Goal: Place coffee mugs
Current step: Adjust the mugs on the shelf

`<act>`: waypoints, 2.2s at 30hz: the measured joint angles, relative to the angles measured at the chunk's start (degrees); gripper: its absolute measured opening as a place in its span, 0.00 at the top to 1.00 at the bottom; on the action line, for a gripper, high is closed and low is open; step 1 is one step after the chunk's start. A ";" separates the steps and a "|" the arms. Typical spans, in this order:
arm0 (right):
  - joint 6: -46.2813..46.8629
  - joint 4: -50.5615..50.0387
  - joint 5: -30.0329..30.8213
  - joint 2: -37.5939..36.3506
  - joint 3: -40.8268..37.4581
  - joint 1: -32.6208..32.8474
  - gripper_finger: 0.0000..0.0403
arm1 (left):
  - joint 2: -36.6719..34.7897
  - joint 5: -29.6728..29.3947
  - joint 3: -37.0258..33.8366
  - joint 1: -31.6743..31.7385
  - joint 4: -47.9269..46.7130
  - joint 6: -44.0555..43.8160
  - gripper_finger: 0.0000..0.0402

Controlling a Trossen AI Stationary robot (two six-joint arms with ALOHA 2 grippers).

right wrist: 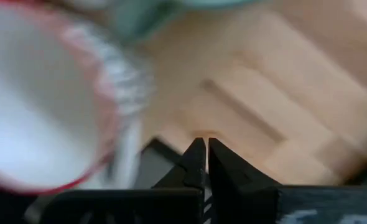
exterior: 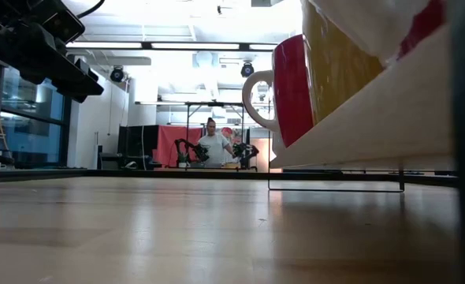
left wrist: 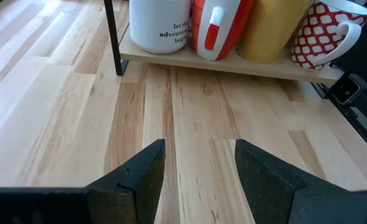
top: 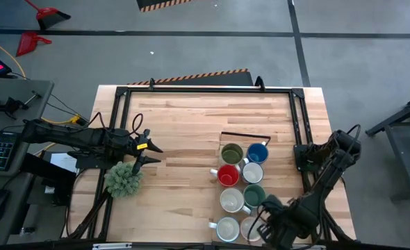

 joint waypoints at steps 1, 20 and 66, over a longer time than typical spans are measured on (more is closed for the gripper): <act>2.30 -2.21 0.01 0.00 0.00 0.15 1.00 | -0.02 0.00 0.00 0.00 0.00 0.02 0.54; 16.73 -23.84 9.44 -0.07 0.00 -3.43 1.00 | 0.00 0.02 0.00 0.02 0.00 0.02 0.54; 2.47 -17.25 14.08 -0.11 0.02 -11.05 1.00 | 0.00 0.02 0.00 0.01 0.00 -0.50 0.54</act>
